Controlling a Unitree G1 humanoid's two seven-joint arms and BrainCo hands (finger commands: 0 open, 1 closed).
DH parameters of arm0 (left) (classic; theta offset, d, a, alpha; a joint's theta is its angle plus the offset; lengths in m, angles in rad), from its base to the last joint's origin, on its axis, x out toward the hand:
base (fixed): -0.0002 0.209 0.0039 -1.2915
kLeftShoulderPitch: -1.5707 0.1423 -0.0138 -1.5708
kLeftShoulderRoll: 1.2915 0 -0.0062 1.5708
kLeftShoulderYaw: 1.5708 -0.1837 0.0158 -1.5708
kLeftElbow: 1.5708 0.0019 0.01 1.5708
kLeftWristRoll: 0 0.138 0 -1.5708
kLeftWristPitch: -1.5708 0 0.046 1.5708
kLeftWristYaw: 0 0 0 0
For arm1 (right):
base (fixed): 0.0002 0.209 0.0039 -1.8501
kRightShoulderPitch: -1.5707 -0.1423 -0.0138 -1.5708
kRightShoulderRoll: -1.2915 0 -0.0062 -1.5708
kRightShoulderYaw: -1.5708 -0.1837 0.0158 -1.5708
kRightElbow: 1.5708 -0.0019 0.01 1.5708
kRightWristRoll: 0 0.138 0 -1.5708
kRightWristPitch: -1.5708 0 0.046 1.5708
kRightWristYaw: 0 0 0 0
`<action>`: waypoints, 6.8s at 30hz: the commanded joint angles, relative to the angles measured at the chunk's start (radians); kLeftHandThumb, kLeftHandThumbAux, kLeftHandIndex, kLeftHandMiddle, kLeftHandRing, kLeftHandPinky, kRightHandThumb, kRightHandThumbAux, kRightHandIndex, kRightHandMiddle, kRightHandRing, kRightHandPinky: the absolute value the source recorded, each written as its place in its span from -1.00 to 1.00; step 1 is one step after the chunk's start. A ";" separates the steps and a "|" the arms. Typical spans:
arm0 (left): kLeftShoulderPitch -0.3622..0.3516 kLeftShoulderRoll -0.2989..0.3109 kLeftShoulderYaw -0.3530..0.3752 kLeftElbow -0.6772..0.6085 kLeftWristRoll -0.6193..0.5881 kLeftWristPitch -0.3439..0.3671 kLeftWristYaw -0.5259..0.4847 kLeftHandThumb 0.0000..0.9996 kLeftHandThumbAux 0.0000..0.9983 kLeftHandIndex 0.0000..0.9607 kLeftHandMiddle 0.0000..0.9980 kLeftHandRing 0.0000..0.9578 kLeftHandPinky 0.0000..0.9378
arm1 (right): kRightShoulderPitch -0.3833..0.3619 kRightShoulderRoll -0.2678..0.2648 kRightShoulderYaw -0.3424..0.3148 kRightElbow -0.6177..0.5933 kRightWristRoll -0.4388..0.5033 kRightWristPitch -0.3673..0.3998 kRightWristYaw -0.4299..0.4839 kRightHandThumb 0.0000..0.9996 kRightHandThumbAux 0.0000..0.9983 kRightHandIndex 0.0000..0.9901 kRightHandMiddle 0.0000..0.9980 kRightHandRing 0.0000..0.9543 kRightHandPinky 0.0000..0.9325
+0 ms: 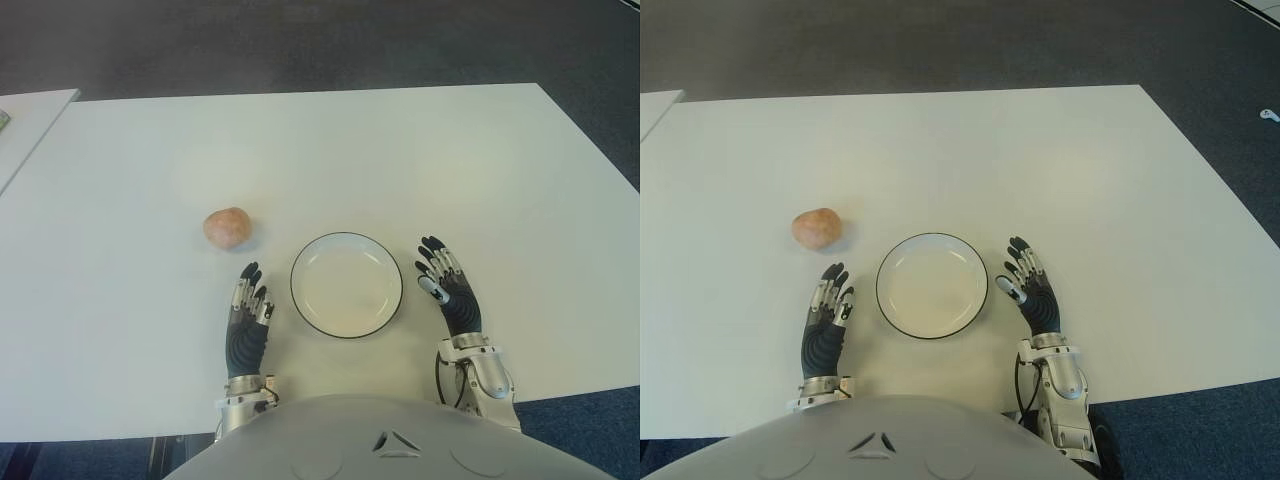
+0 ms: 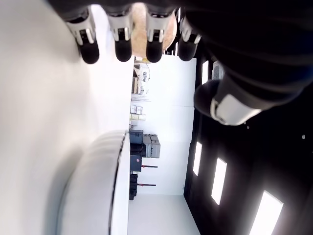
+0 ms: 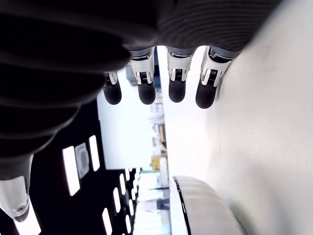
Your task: Put the apples into the plate.
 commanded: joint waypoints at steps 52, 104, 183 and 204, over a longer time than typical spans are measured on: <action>-0.071 0.352 0.504 -0.726 1.170 0.316 -0.016 -0.46 -0.21 -0.91 -0.98 -1.00 -1.00 | -0.032 0.017 0.010 0.152 -0.015 0.009 -0.018 -0.72 0.09 -1.00 -1.00 -1.00 -1.00; -0.695 0.833 0.136 0.039 1.101 0.409 -0.035 -0.41 -0.39 -1.00 -1.00 -1.00 -1.00 | -0.071 0.031 0.001 0.262 -0.034 -0.059 -0.049 -0.70 0.10 -1.00 -1.00 -1.00 -1.00; -0.906 0.755 -0.228 0.499 1.043 0.570 0.077 -0.43 -0.41 -1.00 -1.00 -1.00 -0.99 | -0.076 0.002 -0.029 0.273 -0.018 -0.066 -0.039 -0.74 0.09 -1.00 -1.00 -1.00 -1.00; -0.965 0.722 -0.295 0.698 0.988 0.534 0.205 -0.28 -0.28 -0.64 -0.65 -0.67 -0.55 | -0.080 -0.007 -0.040 0.276 -0.006 -0.071 -0.030 -0.74 0.08 -1.00 -1.00 -1.00 -1.00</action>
